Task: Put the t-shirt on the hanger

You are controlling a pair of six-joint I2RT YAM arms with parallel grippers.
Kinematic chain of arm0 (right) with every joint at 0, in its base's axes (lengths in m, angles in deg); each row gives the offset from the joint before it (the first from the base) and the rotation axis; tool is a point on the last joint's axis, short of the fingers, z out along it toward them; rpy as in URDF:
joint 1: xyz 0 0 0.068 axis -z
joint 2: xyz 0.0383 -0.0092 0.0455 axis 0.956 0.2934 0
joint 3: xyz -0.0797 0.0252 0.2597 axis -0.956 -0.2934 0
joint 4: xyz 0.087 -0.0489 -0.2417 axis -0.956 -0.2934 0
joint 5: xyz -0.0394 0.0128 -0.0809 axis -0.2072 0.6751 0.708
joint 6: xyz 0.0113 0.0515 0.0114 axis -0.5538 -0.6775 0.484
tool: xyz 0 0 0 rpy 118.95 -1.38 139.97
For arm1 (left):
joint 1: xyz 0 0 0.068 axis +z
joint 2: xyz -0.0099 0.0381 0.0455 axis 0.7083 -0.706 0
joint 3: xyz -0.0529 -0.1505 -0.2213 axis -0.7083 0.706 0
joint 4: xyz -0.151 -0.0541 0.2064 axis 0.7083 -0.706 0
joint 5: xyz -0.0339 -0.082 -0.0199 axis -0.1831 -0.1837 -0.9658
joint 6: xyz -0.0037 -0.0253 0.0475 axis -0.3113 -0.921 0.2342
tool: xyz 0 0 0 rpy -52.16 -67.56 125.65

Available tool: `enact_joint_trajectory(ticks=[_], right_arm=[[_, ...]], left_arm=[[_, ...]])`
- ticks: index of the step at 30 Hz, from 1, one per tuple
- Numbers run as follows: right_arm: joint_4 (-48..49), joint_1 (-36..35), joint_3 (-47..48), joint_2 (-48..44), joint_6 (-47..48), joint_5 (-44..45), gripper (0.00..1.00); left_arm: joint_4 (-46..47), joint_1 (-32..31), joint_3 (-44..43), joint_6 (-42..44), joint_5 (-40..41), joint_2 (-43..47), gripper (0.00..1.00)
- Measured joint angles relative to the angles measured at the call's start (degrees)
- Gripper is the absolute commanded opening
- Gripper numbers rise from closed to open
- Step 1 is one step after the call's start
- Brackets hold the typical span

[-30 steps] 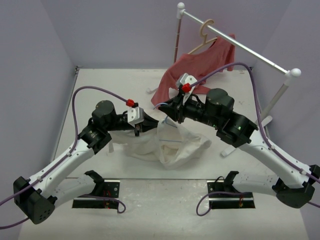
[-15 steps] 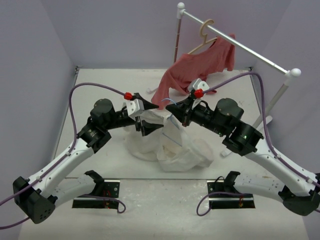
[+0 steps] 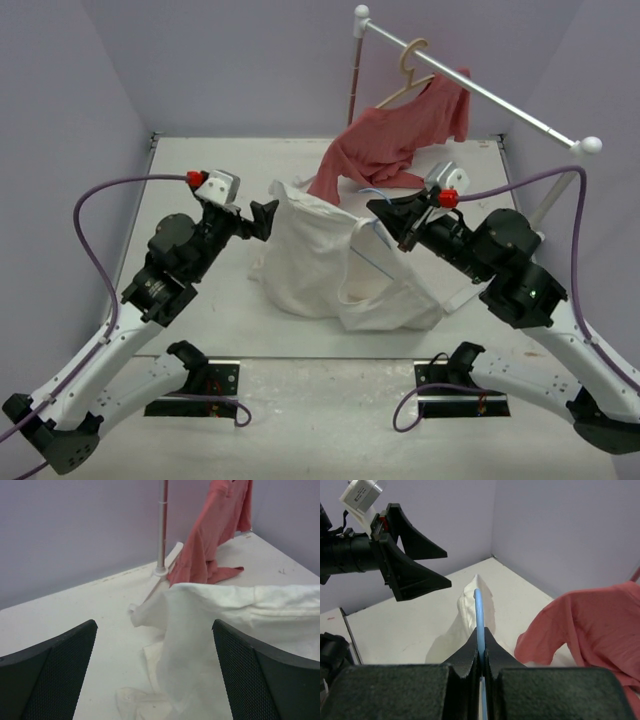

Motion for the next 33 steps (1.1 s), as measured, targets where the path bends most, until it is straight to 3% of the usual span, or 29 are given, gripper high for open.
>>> enact_joint_trajectory(ticks=[4, 15, 17, 20, 21, 22, 23, 28, 33], right_arm=[[-2.1, 1.98, 2.11, -1.16, 0.08, -2.36, 0.0], [-13.82, 5.56, 9.32, -6.64, 2.46, -11.17, 0.0], [-14.7, 5.56, 10.29, -7.67, 2.97, -12.86, 0.0], [-16.04, 5.56, 11.22, -8.9, 3.46, -14.81, 0.0], [-16.44, 5.56, 11.37, -9.09, 3.55, -15.18, 0.0], [-16.78, 5.56, 11.45, -9.22, 3.67, -15.3, 0.0], [-17.07, 5.56, 11.52, -9.22, 3.79, -15.32, 0.0], [-17.75, 5.56, 11.57, -8.78, 4.02, -12.54, 0.0], [-17.14, 5.57, 11.55, -7.48, 2.68, -2.83, 0.0]], left_arm=[[-0.27, 0.51, -0.29, 1.72, -2.8, 0.89, 1.0], [-1.98, 1.3, -1.24, 14.83, -27.57, -1.32, 0.97], [-1.51, 1.33, -1.56, 16.58, -30.37, -3.0, 0.84], [-1.62, 1.47, -2.34, 18.89, -34.18, -6.27, 0.57], [-2.07, 1.59, -2.9, 19.48, -35.93, -7.56, 0.41], [-2.51, 1.65, -3.59, 19.79, -37.37, -8.77, 0.13], [-2.72, 1.68, -4.04, 20.21, -38.31, -9.55, 0.0], [-3.56, 1.75, -4.66, 21.39, -40.28, -10.45, 0.0], [-2.87, 2.02, -3.71, 19.95, -31.55, -6.46, 0.0]])
